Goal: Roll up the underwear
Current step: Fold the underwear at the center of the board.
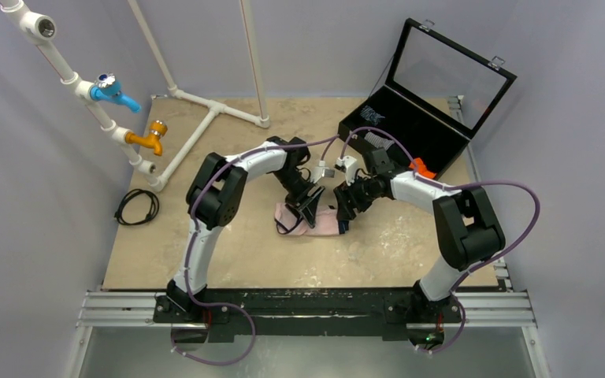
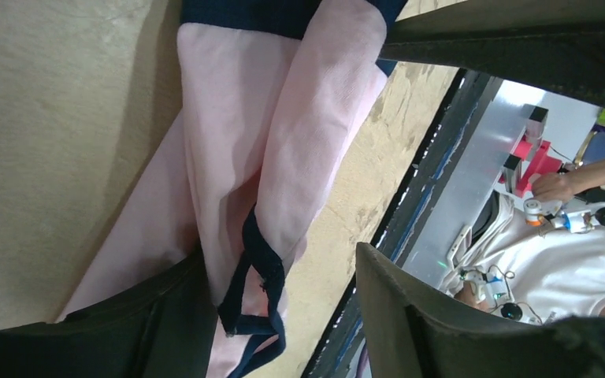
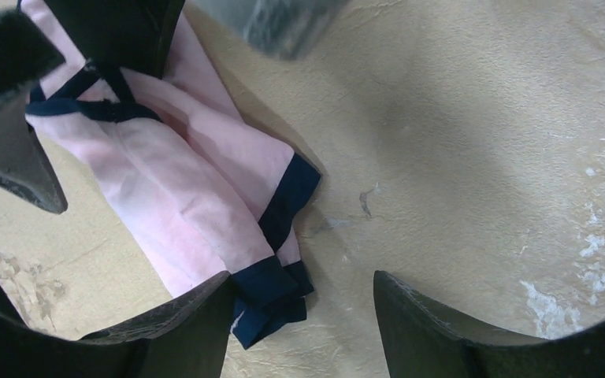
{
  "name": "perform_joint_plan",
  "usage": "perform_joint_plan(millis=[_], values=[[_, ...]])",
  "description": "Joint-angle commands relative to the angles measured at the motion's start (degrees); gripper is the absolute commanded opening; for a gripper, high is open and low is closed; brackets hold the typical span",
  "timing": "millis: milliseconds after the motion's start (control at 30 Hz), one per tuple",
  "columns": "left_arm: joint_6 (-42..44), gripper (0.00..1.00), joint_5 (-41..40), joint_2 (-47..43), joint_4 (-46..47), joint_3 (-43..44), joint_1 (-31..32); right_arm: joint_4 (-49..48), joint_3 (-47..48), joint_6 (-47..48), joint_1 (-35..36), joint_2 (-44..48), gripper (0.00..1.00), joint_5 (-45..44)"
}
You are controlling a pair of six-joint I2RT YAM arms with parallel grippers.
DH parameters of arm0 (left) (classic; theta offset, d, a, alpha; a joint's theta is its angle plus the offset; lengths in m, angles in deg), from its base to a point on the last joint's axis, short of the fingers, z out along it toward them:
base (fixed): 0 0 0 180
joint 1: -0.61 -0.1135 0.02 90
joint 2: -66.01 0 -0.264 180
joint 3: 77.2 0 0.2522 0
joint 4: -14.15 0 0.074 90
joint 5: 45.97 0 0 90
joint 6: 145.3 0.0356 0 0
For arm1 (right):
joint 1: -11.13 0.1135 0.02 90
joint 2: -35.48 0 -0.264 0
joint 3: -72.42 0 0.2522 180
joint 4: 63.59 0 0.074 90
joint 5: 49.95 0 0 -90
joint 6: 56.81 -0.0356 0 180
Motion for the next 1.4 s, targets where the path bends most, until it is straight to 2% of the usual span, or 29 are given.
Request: perform_joint_plan(millis=[0,367,533,900,1133,1367], values=[[0.18,0.62,-1.17,-3.59,1.42,0.43,-1.78,-1.75,1.27,0.05,0.02,1.58,0.63,3.01],[2.0,0.65,2.3,-7.04,1.16,-0.86,-3.57,-2.11,0.81,3.12,-0.81,10.78,0.66,10.27],[2.28,0.66,3.27,-8.32,0.73,-0.68,-4.3,1.44,1.86,6.37,-1.43,12.34,0.66,17.27],[2.29,0.66,2.92,-14.43,1.21,-2.18,-10.69,11.45,7.07,13.17,-1.14,3.42,0.65,29.74],[3.15,0.67,2.82,-18.93,2.28,-6.45,-14.94,15.25,10.44,16.06,0.89,-1.01,0.65,31.86],[6.45,0.67,4.34,-23.91,2.26,-12.31,-15.81,15.28,11.87,15.72,3.34,-4.61,0.65,31.64]])
